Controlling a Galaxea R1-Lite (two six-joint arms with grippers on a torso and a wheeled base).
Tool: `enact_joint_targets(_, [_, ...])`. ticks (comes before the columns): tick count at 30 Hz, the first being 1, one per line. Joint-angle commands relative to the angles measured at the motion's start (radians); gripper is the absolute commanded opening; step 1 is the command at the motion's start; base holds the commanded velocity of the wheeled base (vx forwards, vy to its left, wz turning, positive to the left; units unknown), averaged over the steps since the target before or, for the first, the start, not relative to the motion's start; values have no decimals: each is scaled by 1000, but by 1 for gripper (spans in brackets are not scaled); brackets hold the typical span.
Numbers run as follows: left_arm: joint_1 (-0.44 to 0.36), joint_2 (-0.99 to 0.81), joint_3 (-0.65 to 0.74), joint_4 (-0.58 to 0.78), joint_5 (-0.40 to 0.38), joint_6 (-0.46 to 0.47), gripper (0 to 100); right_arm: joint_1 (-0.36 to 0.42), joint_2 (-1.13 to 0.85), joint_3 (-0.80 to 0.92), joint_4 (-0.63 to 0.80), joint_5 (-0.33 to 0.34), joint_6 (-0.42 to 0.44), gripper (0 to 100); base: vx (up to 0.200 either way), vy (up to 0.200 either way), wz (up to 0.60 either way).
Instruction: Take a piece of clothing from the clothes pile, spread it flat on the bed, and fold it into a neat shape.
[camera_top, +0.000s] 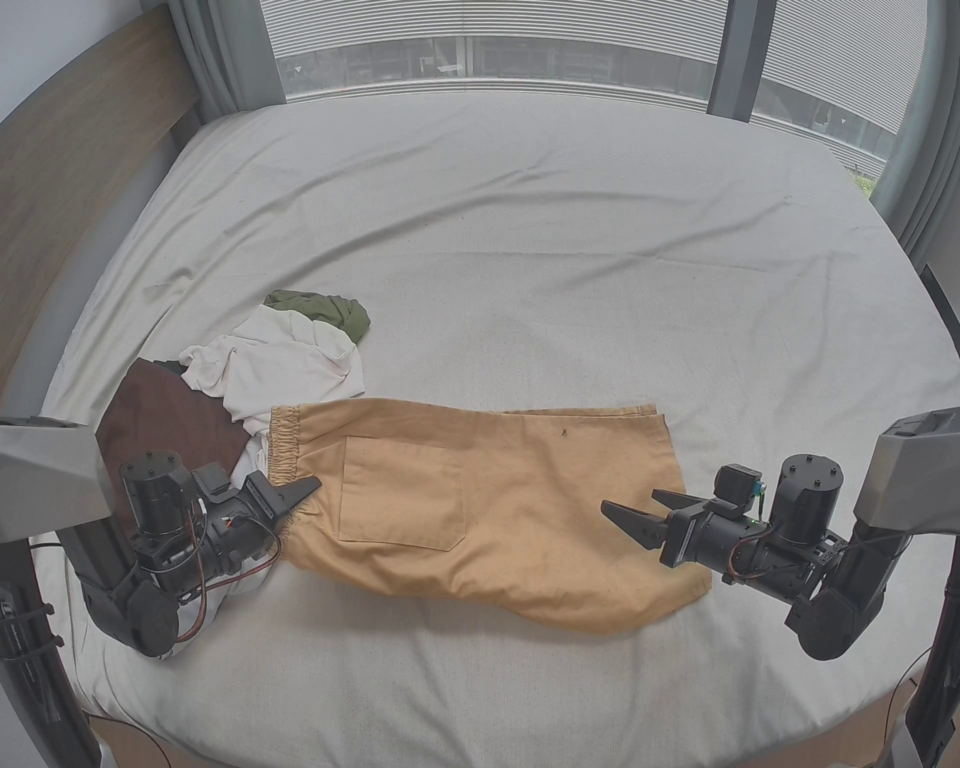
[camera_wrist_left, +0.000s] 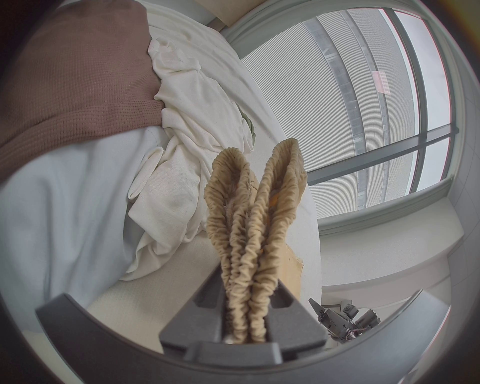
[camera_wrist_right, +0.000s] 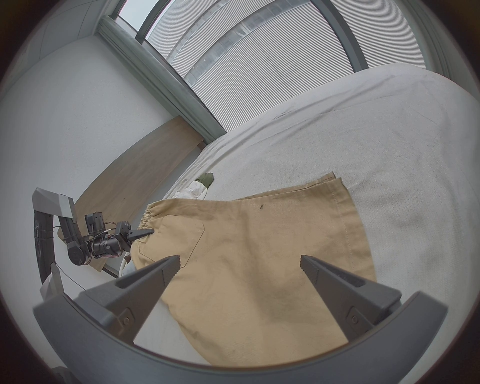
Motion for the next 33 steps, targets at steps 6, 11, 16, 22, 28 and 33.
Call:
enact_joint_targets(6, [-10, -20, 19, 1, 0, 20, 0, 10, 3, -1, 0, 1, 2, 100, 0, 0, 0])
enact_joint_targets(11, [-63, -22, 14, -11, 1, 21, 0, 15, 7, -1, -2, 1, 3, 100, 0, 0, 0])
enact_joint_targets(16, [-131, -62, 2, -21, -2, 20, 0, 15, 0, -3, -2, 4, 5, 100, 0, 0, 0])
enact_joint_targets(22, [-197, -66, -18, -25, 4, 18, 0, 13, -5, -3, -2, 5, 5, 100, 0, 0, 0])
enact_joint_targets(28, [-264, -62, -72, -22, 4, 15, 0, 13, -40, -1, -2, 5, 6, 100, 0, 0, 0])
enact_joint_targets(33, [-303, -52, -105, -13, 3, 15, 0, 12, -60, -1, -2, 4, 8, 100, 0, 0, 0])
